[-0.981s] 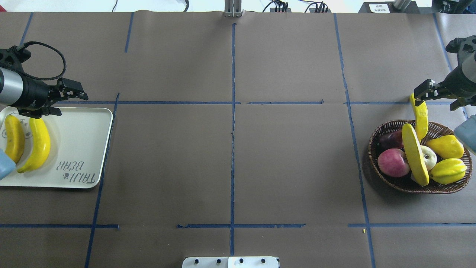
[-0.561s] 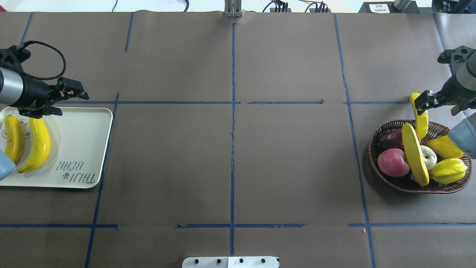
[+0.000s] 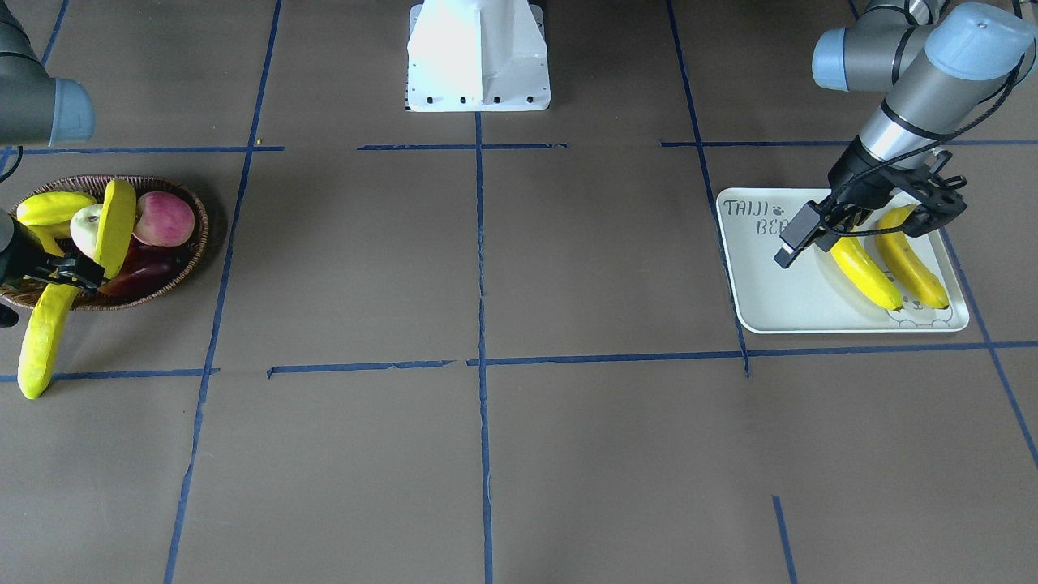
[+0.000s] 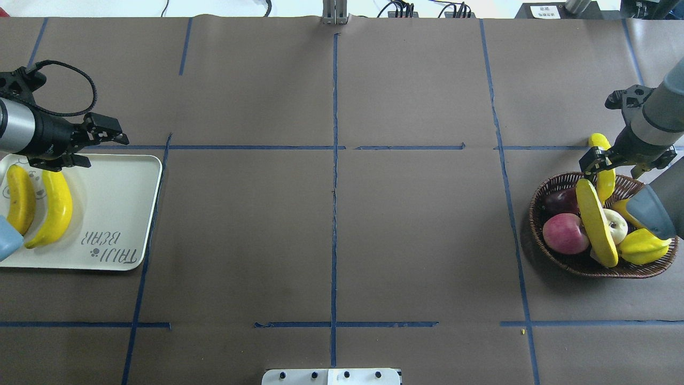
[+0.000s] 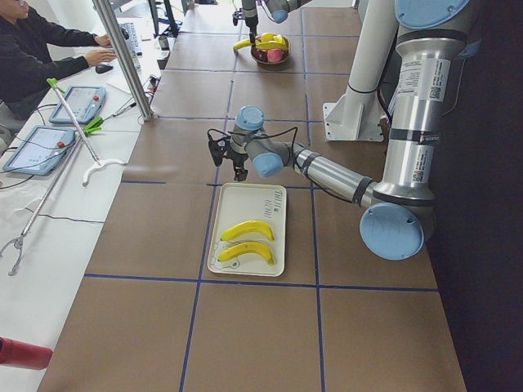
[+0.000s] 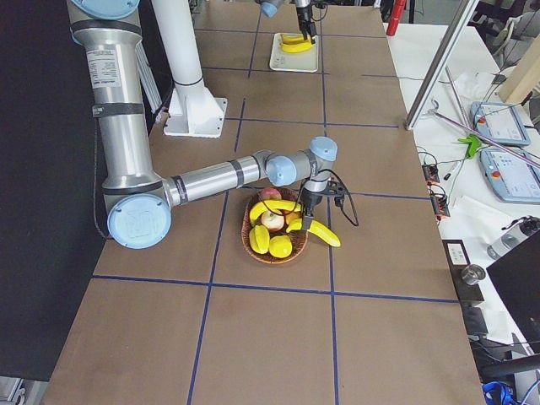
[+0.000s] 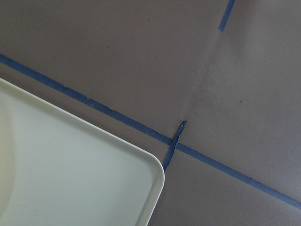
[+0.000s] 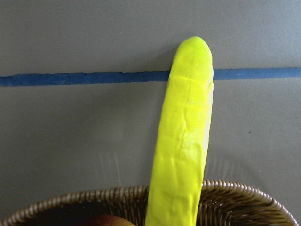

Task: Transfer all bananas from basket to plate

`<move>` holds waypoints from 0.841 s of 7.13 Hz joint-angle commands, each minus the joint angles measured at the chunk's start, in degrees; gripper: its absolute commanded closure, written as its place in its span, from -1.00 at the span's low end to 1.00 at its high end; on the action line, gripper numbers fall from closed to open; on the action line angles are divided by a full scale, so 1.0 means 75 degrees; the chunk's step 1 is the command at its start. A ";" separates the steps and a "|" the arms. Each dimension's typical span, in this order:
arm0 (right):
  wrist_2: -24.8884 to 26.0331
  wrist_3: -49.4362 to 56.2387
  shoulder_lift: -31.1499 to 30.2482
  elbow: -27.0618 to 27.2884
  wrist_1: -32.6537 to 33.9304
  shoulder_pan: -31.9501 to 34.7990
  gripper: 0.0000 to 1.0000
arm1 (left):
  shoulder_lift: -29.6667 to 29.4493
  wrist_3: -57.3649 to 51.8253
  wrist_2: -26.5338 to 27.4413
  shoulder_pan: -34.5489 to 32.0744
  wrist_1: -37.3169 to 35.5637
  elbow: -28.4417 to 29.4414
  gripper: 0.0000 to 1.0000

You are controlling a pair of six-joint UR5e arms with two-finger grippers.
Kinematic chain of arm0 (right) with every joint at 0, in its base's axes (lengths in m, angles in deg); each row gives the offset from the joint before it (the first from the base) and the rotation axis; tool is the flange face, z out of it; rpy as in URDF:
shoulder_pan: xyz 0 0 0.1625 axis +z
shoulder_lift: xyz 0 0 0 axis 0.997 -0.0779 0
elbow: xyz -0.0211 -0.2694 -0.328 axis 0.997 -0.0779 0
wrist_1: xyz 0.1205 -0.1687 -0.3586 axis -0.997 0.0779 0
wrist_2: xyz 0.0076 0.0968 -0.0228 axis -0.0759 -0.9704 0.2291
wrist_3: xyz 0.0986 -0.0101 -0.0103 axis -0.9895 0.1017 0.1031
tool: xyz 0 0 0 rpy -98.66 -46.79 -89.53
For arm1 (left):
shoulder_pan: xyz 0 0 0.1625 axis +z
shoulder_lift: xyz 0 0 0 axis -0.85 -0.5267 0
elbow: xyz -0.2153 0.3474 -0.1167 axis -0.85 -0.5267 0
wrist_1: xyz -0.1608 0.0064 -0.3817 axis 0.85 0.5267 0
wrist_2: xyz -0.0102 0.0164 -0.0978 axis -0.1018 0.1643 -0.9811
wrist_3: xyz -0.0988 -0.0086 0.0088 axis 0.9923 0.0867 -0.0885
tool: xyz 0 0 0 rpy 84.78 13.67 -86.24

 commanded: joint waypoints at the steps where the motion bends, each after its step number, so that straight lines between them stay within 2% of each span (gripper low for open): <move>1: 0.0001 0.0041 -0.0011 -0.0046 -0.0017 -0.0001 -0.96 | 0.0000 0.0000 0.0000 0.0004 0.0000 -0.0005 -0.99; 4: 0.0024 0.0029 0.0001 -0.0174 -0.0017 -0.0013 -0.94 | 0.0000 0.0000 0.0000 0.0004 0.0000 -0.0005 -0.99; 5: 0.0070 0.0029 0.0001 -0.0209 -0.0029 -0.0001 -0.86 | 0.0000 0.0000 0.0000 0.0004 0.0000 -0.0005 -0.99; 6: 0.0083 0.0041 0.0001 -0.0210 -0.0040 0.0010 -0.15 | 0.0000 0.0000 0.0000 0.0004 0.0012 -0.0005 -0.99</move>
